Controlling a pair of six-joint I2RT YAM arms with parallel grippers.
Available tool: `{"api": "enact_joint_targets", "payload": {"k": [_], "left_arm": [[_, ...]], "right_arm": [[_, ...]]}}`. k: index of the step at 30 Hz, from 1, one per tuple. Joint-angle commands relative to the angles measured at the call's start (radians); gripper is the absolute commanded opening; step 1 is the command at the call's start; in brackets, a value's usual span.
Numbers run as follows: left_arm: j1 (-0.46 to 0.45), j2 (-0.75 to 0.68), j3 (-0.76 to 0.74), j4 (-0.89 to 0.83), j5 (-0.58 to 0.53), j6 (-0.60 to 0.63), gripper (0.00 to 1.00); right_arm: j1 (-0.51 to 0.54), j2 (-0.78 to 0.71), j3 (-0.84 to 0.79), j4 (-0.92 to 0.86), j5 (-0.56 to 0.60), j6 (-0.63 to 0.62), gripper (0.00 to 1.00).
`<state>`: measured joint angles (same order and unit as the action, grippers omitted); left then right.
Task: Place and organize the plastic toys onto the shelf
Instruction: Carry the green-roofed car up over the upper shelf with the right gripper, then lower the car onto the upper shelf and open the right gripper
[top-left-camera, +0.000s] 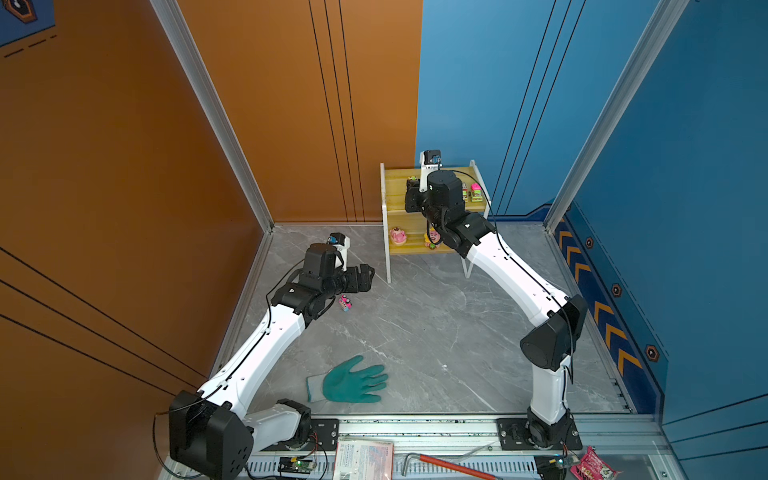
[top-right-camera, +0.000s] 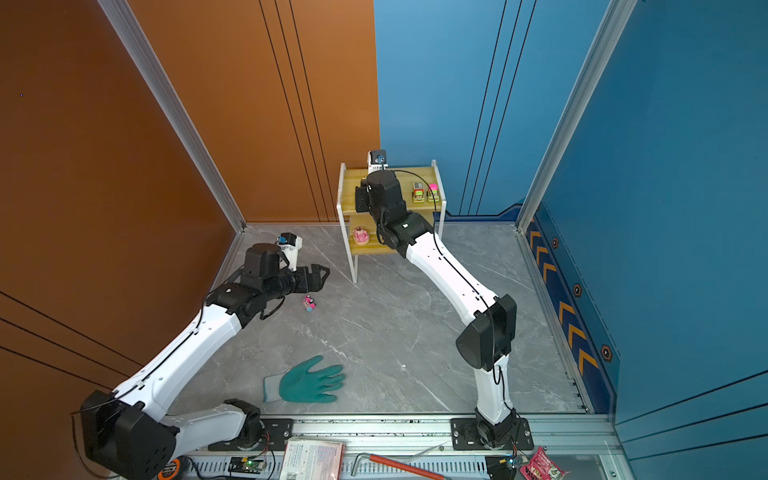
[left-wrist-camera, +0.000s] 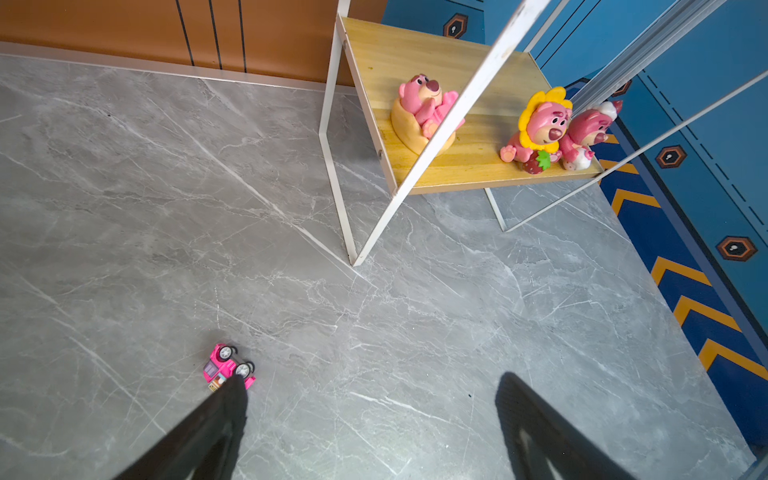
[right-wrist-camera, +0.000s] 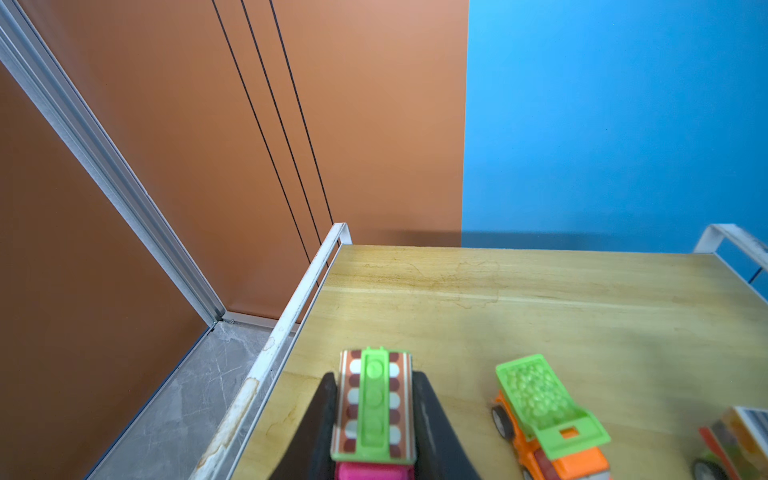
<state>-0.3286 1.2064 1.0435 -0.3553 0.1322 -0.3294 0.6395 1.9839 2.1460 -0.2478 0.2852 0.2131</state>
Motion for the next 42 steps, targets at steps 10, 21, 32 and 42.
{"api": "enact_joint_targets", "payload": {"k": [10, 21, 32, 42], "left_arm": [[-0.010, 0.007, -0.007, 0.012, 0.002, 0.020, 0.94], [-0.009, 0.014, -0.007, 0.012, 0.004, 0.018, 0.94], [-0.013, 0.021, -0.007, 0.011, 0.002, 0.021, 0.94], [-0.014, 0.022, -0.007, 0.010, 0.001, 0.023, 0.94]], "right_arm": [[-0.002, 0.083, 0.138, -0.100, 0.045, -0.034, 0.22], [-0.017, 0.138, 0.189, -0.136, 0.049, -0.027, 0.22], [-0.036, 0.172, 0.235, -0.166, 0.052, -0.024, 0.23], [-0.050, 0.165, 0.237, -0.177, 0.071, -0.036, 0.25]]}}
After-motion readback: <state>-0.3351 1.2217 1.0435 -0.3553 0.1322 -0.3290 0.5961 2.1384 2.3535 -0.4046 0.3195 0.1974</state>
